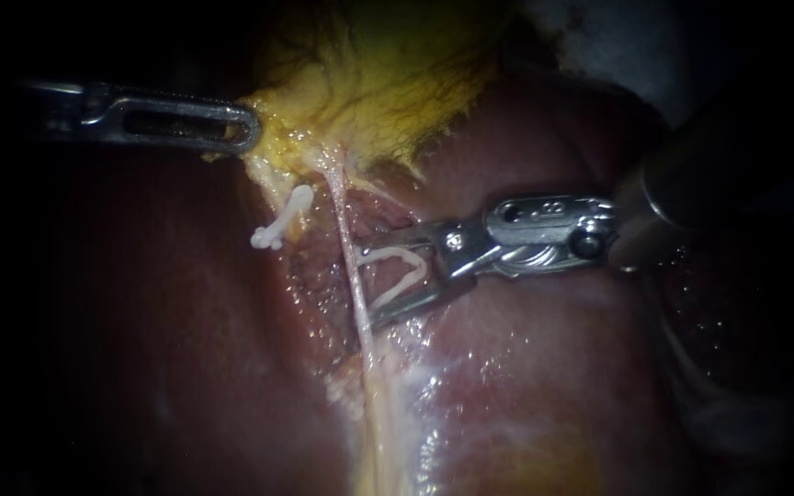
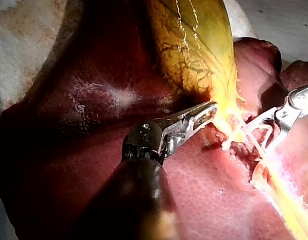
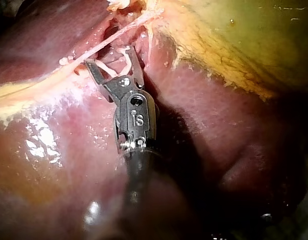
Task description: Clipping first clip right tube
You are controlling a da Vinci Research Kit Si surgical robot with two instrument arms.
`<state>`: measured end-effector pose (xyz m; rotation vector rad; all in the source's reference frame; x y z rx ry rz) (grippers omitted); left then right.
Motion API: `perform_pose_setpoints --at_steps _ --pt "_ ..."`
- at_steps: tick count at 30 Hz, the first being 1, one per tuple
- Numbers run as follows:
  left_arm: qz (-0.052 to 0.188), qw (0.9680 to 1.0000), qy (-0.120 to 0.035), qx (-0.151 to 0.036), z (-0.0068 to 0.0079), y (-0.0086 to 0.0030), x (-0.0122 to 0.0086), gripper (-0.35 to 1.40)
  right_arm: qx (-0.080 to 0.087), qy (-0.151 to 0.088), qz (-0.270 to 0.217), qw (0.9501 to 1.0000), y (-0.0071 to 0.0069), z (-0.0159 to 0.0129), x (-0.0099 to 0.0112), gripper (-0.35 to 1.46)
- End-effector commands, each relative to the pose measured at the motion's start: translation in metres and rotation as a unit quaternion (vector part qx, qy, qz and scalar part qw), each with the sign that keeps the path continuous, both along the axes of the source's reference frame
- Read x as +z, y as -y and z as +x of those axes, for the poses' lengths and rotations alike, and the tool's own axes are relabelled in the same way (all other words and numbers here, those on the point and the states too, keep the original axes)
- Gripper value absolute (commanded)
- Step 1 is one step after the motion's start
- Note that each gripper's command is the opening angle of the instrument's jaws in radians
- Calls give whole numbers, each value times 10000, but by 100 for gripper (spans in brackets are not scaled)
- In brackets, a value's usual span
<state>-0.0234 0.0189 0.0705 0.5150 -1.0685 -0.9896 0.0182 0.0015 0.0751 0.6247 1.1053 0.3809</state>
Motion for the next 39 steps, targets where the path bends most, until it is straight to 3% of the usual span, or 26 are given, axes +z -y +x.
perform_pose_setpoints --at_steps 1,6,13,24,32,39 --pt "0 10000 1 0 0 0 0 -35 -6 -5 2 10000 -1 -3 0 60" --pt "0 10000 1 1 0 0 0 -35 2 -95 54 9999 -1 -9 0 60" --pt "0 10000 2 1 0 0 0 -35 5 -406 719 9966 2 -14 1 60" --pt "0 10000 2 2 0 0 0 -35 -170 -551 1513 9868 22 -23 14 60" --pt "-1 10000 1 1 0 0 0 -35 -101 -788 2008 9764 41 -17 26 60" --pt "-1 10000 2 1 0 0 0 -35 -47 -1056 2279 9679 50 -3 22 60"
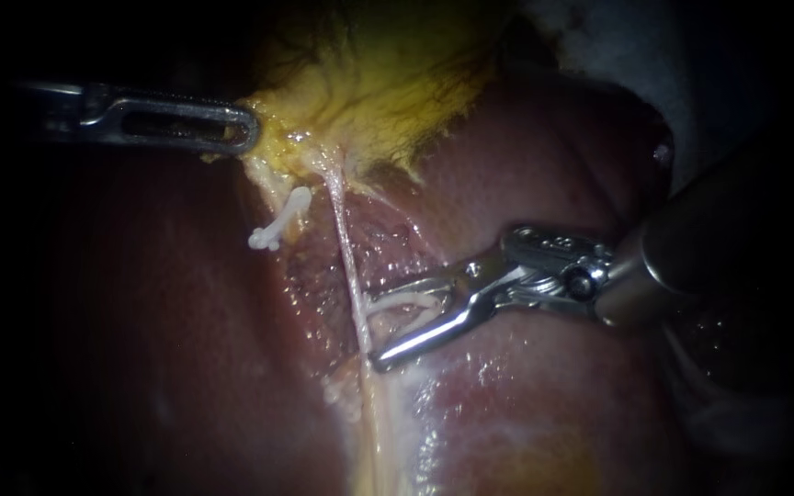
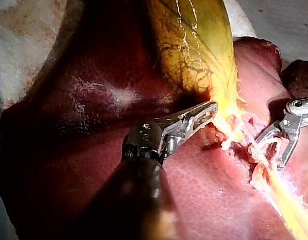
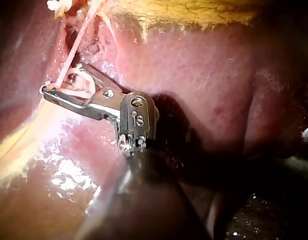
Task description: Clipping first clip right tube
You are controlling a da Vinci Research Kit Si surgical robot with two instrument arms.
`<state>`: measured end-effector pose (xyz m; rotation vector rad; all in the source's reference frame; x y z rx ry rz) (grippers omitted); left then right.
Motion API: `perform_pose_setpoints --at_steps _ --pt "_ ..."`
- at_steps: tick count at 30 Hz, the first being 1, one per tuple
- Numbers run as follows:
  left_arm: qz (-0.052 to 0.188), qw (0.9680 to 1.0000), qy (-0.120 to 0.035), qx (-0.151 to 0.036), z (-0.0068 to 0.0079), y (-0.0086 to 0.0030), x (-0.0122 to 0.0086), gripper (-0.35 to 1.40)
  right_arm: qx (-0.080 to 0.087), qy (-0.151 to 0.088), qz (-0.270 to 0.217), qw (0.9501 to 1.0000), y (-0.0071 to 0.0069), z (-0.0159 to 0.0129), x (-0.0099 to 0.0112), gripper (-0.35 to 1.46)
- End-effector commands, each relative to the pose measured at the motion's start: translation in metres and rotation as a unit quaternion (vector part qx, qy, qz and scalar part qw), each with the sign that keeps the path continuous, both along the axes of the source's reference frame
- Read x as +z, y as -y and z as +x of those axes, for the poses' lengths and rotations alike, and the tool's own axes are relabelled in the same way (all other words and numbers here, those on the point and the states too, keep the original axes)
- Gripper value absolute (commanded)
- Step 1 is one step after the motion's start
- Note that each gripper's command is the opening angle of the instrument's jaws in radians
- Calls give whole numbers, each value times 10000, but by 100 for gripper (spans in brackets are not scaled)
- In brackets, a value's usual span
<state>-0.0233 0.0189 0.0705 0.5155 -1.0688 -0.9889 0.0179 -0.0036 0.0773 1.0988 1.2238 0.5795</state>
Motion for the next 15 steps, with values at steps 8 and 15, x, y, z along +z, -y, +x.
perform_pose_setpoints --at_steps 8,15 --pt "-1 10000 -1 -2 0 0 0 -35 1 -246 116 9996 12 20 -10 60" --pt "-1 10000 -1 -2 0 0 0 -35 -154 -524 216 9983 24 30 -20 58"
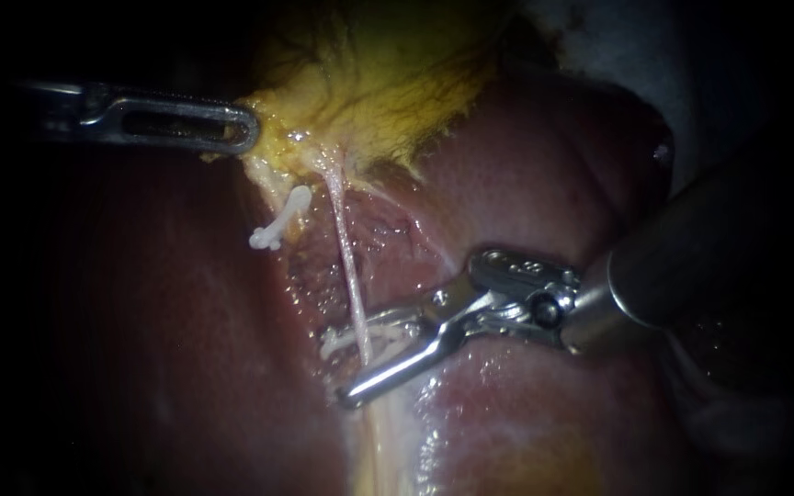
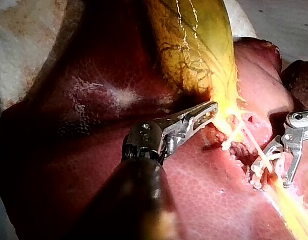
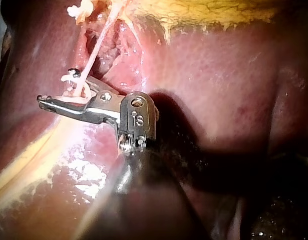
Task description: Clipping first clip right tube
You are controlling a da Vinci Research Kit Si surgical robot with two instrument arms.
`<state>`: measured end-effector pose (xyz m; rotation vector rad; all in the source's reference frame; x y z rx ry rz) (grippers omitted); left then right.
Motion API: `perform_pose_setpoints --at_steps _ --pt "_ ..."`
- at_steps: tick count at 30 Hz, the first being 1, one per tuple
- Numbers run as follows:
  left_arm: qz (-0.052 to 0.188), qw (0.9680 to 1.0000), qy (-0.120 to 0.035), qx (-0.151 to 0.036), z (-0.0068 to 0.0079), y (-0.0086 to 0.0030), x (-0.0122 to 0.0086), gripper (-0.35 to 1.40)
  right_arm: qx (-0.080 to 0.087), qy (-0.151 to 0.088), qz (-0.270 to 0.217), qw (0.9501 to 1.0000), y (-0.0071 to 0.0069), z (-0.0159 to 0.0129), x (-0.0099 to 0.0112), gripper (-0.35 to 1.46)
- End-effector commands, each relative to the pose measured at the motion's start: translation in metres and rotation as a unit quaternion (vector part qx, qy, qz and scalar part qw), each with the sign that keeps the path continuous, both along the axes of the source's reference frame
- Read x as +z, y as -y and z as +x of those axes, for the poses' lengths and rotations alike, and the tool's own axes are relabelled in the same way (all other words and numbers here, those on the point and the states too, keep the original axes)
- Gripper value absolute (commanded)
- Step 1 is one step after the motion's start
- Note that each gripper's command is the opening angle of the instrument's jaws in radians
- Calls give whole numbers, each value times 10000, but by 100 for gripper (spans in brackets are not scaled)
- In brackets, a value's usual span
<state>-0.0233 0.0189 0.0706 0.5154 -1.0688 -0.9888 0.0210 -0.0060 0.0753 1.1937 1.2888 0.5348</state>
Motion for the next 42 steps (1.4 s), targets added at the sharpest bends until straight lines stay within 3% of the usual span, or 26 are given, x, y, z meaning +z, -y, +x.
perform_pose_setpoints --at_steps 1,9,16,25,29,42 --pt "0 10000 -1 -2 0 0 0 -35 -23 -38 9 10000 1 0 -2 58" --pt "0 10000 -1 -3 0 0 0 -35 -136 -296 126 9994 10 3 -15 54" --pt "0 10000 -1 -3 0 0 0 -35 -145 -215 292 9992 7 5 -16 42" --pt "0 10000 -1 -3 0 0 0 -35 17 -57 465 9989 1 5 -14 6" --pt "0 10000 -1 -3 0 0 0 -35 26 0 577 9983 0 4 -15 -35" --pt "0 10000 -1 -2 0 0 0 -35 36 49 585 9983 -3 1 -7 -35"
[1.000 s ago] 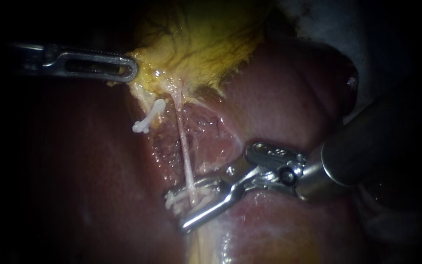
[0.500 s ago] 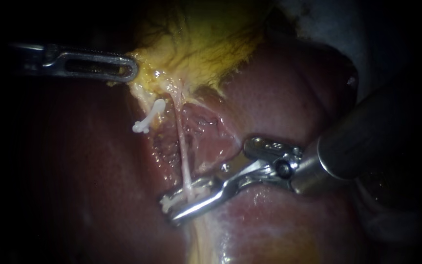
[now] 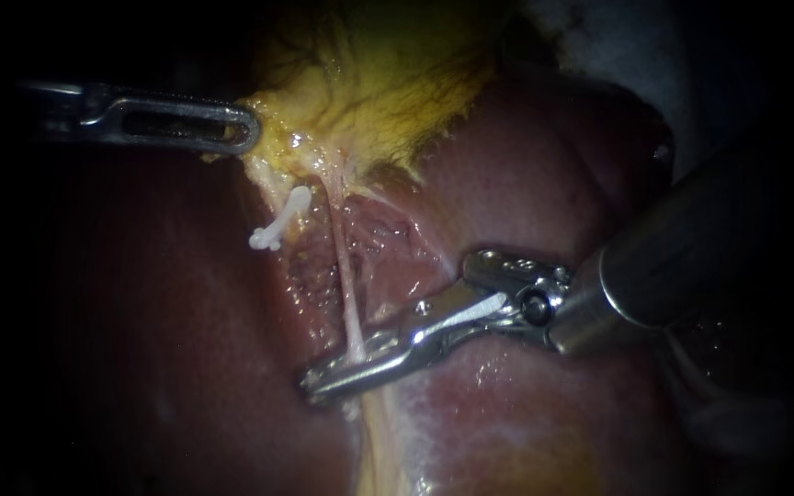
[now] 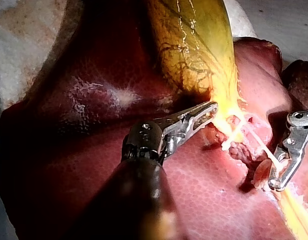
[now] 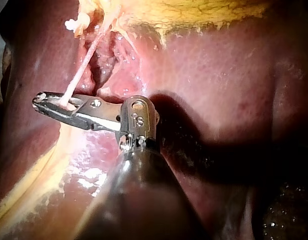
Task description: Clipping first clip right tube
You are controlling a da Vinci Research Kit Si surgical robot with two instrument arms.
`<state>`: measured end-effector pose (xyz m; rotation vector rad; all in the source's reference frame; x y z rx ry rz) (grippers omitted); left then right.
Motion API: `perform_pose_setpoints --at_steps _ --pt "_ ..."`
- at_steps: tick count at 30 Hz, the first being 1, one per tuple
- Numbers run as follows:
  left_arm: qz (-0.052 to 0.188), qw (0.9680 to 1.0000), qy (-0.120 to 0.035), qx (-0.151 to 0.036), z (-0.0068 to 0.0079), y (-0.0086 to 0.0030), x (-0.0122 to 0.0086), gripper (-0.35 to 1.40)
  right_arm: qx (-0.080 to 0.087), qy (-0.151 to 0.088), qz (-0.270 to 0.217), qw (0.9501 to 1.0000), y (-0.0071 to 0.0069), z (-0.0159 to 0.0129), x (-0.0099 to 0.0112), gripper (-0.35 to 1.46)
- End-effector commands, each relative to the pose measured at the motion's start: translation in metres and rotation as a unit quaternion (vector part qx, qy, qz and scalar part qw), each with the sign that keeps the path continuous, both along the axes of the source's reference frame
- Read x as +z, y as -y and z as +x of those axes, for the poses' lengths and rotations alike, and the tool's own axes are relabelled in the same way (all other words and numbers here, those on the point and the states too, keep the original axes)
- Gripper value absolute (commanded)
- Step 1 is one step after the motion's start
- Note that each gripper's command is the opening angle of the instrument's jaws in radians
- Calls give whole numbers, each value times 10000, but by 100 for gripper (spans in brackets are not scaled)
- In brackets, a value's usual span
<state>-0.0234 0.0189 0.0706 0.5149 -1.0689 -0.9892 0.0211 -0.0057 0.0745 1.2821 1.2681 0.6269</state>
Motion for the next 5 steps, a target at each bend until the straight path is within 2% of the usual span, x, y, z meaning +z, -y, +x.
perform_pose_setpoints --at_steps 1,5 --pt "1 10000 0 0 0 0 0 -35 -4 12 29 10000 0 0 0 -35" --pt "1 10000 0 1 0 0 0 -35 -5 12 28 10000 1 0 0 -35"
